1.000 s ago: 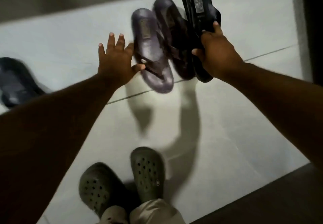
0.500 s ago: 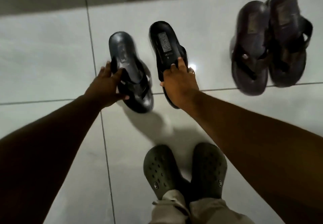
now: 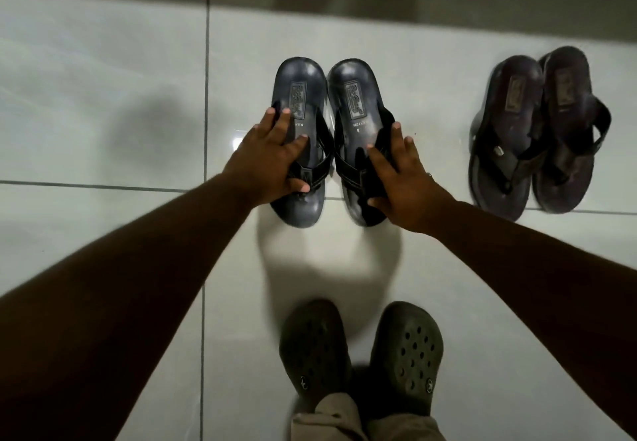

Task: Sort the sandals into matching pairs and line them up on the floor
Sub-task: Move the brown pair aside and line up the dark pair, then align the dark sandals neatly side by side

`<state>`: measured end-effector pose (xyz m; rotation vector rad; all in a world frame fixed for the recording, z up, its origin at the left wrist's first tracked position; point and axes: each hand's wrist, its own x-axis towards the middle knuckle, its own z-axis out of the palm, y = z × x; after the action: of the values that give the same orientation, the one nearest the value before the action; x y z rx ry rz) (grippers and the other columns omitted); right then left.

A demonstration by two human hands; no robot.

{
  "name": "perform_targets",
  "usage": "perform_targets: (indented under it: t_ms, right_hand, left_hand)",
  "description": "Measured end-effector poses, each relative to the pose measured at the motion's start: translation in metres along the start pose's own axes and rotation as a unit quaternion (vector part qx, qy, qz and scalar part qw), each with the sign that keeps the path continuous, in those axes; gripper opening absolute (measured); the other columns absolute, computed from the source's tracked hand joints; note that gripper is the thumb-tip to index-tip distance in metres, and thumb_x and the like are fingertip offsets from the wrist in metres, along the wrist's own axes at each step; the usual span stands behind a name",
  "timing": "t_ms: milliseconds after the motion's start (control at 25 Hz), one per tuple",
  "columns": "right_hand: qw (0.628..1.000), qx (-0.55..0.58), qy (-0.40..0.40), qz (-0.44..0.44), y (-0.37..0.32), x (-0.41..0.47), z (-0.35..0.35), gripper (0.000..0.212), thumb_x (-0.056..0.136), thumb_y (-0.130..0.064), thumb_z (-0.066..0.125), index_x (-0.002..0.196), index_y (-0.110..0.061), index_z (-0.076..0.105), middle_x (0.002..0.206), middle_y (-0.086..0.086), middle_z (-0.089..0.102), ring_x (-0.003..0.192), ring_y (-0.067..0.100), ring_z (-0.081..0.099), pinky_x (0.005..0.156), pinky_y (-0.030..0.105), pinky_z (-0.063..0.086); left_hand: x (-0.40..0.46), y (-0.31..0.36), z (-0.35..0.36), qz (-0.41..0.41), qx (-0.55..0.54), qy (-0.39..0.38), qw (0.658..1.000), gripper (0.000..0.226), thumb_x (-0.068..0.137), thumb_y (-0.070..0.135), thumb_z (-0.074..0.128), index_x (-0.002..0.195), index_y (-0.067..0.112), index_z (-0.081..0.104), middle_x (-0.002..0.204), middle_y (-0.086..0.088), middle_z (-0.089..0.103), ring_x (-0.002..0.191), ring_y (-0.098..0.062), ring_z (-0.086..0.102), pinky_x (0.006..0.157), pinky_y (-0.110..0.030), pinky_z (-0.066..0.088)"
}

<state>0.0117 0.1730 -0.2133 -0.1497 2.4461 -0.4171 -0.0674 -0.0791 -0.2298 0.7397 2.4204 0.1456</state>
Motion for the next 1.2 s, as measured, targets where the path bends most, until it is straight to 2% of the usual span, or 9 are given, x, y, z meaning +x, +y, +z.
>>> perform_targets:
  t_ms: [120, 280, 400, 640, 800, 920, 1000, 1120, 1200]
  right_hand:
    - [1.0, -0.009, 0.022, 0.004, -0.018, 0.017, 0.008, 0.07, 0.095, -0.021, 0.056, 0.152, -0.019, 0.015, 0.159, 0.023, -0.019, 0.148, 0.045, -0.007, 0.114, 0.06, 0.028]
    - [1.0, -0.002, 0.018, 0.026, -0.078, 0.052, 0.013, 0.066, 0.096, -0.03, 0.054, 0.151, -0.022, 0.019, 0.16, 0.02, -0.017, 0.148, 0.043, -0.007, 0.11, 0.059, 0.032]
    - [1.0, -0.011, 0.019, 0.006, -0.146, 0.083, 0.022, 0.066, 0.095, -0.036, 0.051, 0.151, -0.023, 0.018, 0.16, 0.024, -0.015, 0.148, 0.046, -0.005, 0.111, 0.058, 0.032]
    - [0.998, -0.024, 0.039, -0.031, -0.27, 0.125, 0.046, 0.057, 0.099, -0.026, 0.045, 0.15, -0.017, 0.022, 0.158, 0.033, -0.004, 0.144, 0.056, 0.004, 0.108, 0.056, 0.039]
    - [0.996, -0.03, 0.056, -0.062, -0.314, 0.143, 0.056, 0.059, 0.099, -0.024, 0.05, 0.149, -0.008, 0.023, 0.156, 0.036, 0.001, 0.142, 0.056, 0.012, 0.109, 0.055, 0.04]
    - [0.994, -0.028, 0.08, -0.067, -0.321, 0.152, 0.059, 0.061, 0.098, -0.025, 0.051, 0.15, -0.008, 0.022, 0.157, 0.035, 0.003, 0.142, 0.056, 0.016, 0.108, 0.054, 0.042]
    - [0.994, -0.007, 0.071, -0.084, -0.317, 0.153, 0.058, 0.073, 0.094, -0.033, 0.057, 0.151, -0.013, 0.017, 0.159, 0.03, -0.001, 0.143, 0.054, 0.015, 0.109, 0.055, 0.04]
    - [0.989, 0.027, 0.083, -0.117, -0.278, 0.139, 0.045, 0.09, 0.086, -0.05, 0.061, 0.153, -0.017, 0.01, 0.161, 0.025, -0.002, 0.145, 0.049, 0.012, 0.114, 0.056, 0.027]
    - [0.989, -0.016, 0.098, -0.114, -0.217, 0.117, 0.03, 0.089, 0.088, -0.056, 0.054, 0.153, -0.014, 0.01, 0.161, 0.025, 0.002, 0.147, 0.045, 0.011, 0.119, 0.052, 0.019]
  left_hand:
    - [0.003, 0.0, 0.006, 0.007, 0.024, -0.006, 1.0, 0.09, 0.078, 0.067, 0.048, 0.15, 0.021, 0.02, 0.16, -0.022, 0.01, 0.148, -0.039, -0.003, 0.119, -0.051, 0.008]
    - [-0.007, -0.057, -0.009, -0.013, 0.054, -0.01, 0.998, 0.088, 0.079, 0.059, 0.054, 0.15, 0.019, 0.021, 0.158, -0.023, 0.018, 0.147, -0.043, 0.001, 0.12, -0.054, 0.008]
    - [-0.025, -0.119, -0.022, 0.009, 0.164, -0.067, 0.984, 0.078, 0.087, 0.049, 0.049, 0.15, 0.013, 0.021, 0.158, -0.014, 0.027, 0.147, -0.04, 0.01, 0.12, -0.053, 0.0]
    - [-0.082, -0.21, -0.027, -0.065, 0.195, -0.148, 0.967, 0.068, 0.094, 0.029, 0.047, 0.149, 0.003, 0.017, 0.158, -0.022, 0.02, 0.145, -0.044, 0.01, 0.118, -0.055, 0.001]
    - [-0.108, -0.248, -0.023, -0.086, 0.23, -0.212, 0.946, 0.061, 0.097, 0.029, 0.039, 0.149, 0.004, 0.019, 0.161, -0.018, 0.012, 0.147, -0.04, 0.005, 0.12, -0.054, 0.002]
    - [-0.111, -0.254, -0.024, -0.109, 0.204, -0.204, 0.951, 0.063, 0.097, 0.029, 0.039, 0.15, 0.005, 0.013, 0.162, -0.014, 0.009, 0.149, -0.034, 0.005, 0.12, -0.049, 0.001]
    - [-0.111, -0.254, -0.024, -0.121, 0.196, -0.197, 0.953, 0.065, 0.097, 0.028, 0.041, 0.15, 0.007, 0.011, 0.162, -0.014, 0.008, 0.149, -0.033, 0.003, 0.12, -0.049, 0.001]
    - [-0.115, -0.247, -0.033, -0.175, 0.079, -0.11, 0.975, 0.081, 0.087, 0.029, 0.06, 0.15, 0.01, 0.014, 0.159, -0.021, 0.015, 0.147, -0.04, 0.005, 0.12, -0.051, 0.003]
    - [-0.119, -0.223, -0.037, -0.204, 0.039, -0.022, 0.978, 0.096, 0.075, 0.046, 0.068, 0.15, 0.012, 0.018, 0.156, -0.027, 0.021, 0.144, -0.048, 0.01, 0.118, -0.056, 0.012]
